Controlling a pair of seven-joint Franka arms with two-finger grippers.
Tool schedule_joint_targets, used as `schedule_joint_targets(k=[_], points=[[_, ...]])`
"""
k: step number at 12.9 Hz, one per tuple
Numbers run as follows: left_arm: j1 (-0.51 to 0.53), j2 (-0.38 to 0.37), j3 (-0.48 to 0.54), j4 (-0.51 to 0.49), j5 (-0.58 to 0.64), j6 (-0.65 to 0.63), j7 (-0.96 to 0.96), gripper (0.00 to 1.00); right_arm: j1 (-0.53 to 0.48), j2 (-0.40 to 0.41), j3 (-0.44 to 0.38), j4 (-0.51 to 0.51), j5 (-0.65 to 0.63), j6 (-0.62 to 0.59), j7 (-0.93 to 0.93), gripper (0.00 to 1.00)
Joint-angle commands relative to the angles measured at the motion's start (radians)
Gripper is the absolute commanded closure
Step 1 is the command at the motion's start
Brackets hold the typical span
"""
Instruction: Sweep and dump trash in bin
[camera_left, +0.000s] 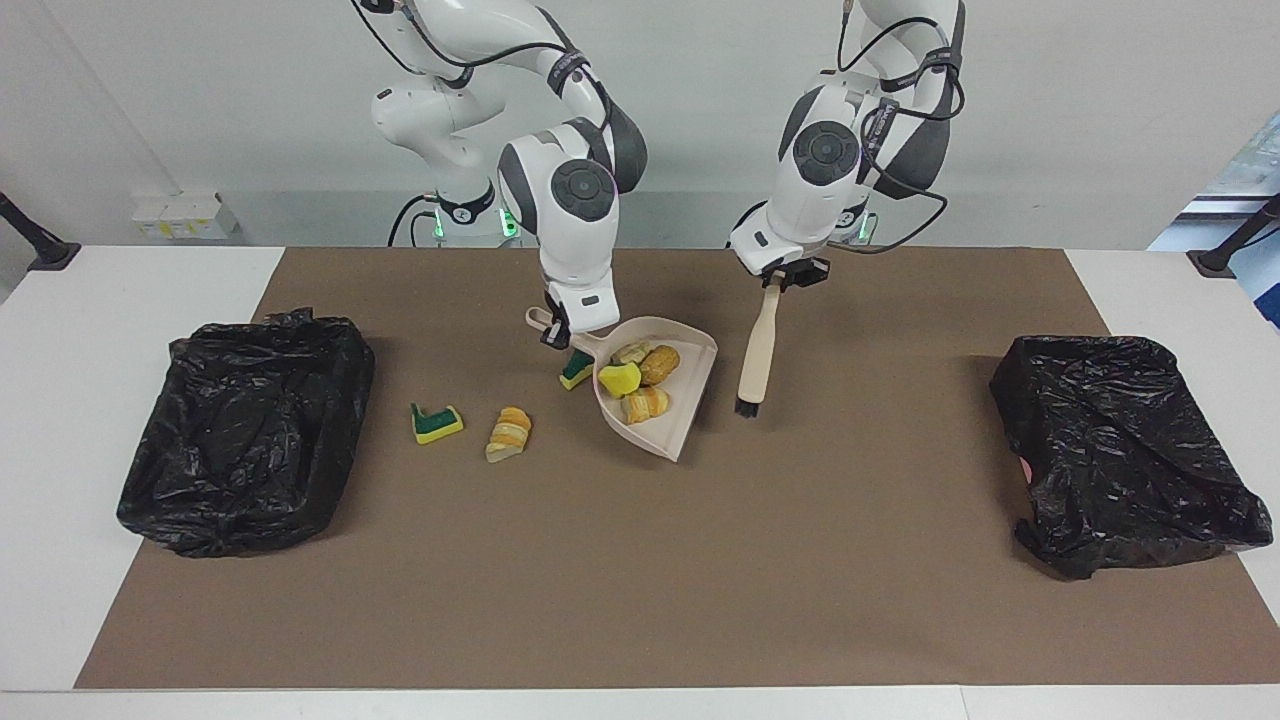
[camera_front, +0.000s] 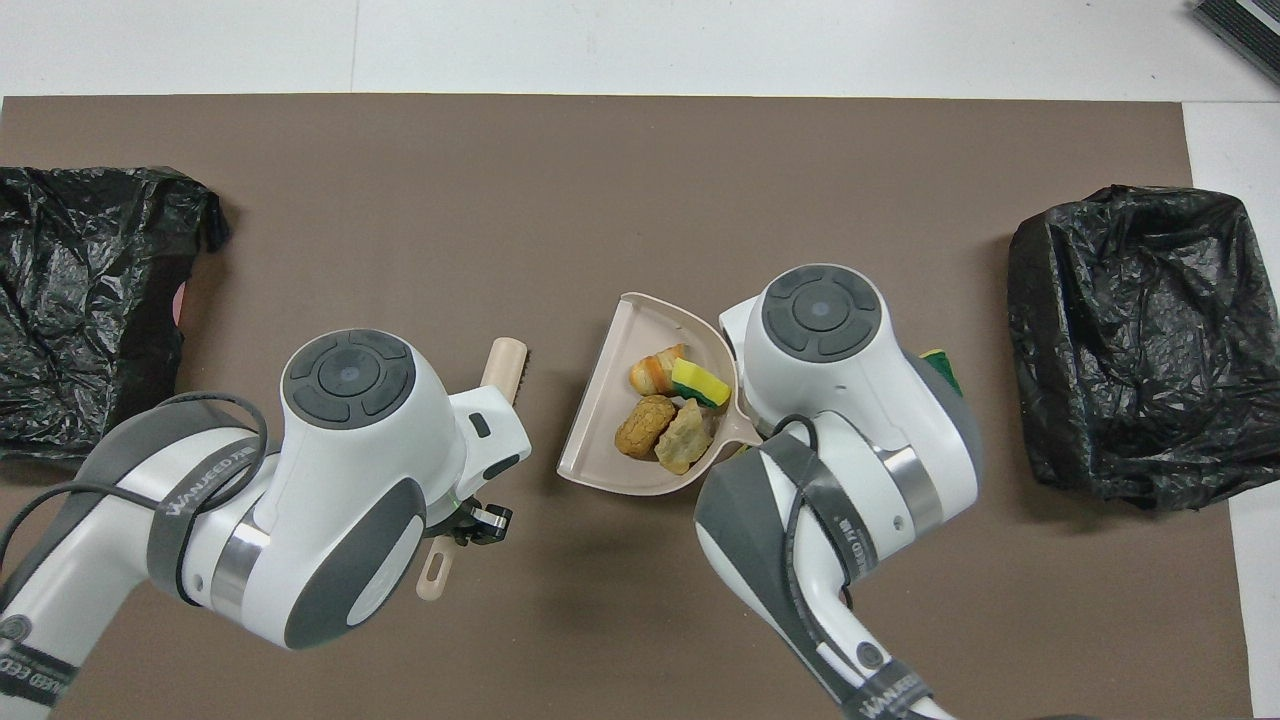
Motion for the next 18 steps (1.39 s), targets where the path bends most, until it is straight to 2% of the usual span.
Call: schedule_joint_targets(k=[1, 5, 9, 12, 15, 18], points=[[-0.013, -0.08, -0.002, -0.107, -0.002, 0.047, -0.099, 1.0, -0.07, -0.029, 0.002, 0.049, -0.012, -0.088, -0.166, 1.0], [-0.048, -0.186, -0.006, -0.273, -0.011, 0.13, -0.175, 1.0, -0.188, -0.061, 0.0, 0.086, -0.081, -0.165, -0.425, 1.0], [-0.114, -0.193, -0.006, -0.304, -0.045, 0.166, -0.241, 1.0, -0.353, -0.133, -0.001, 0.084, -0.184, -0.191, -0.617, 1.0], [-0.212, -0.185, -0.006, -0.339, -0.086, 0.272, -0.38, 1.0, -0.516, -0.147, -0.001, 0.086, -0.236, -0.179, -0.824, 1.0], [-0.238, -0.183, -0.006, -0.385, -0.088, 0.32, -0.397, 1.0, -0.673, -0.142, -0.006, 0.086, -0.278, -0.059, -1.022, 1.0], [-0.301, -0.182, -0.006, -0.465, -0.089, 0.43, -0.443, 1.0, -0.8, -0.135, -0.007, 0.084, -0.324, 0.131, -1.137, 1.0]])
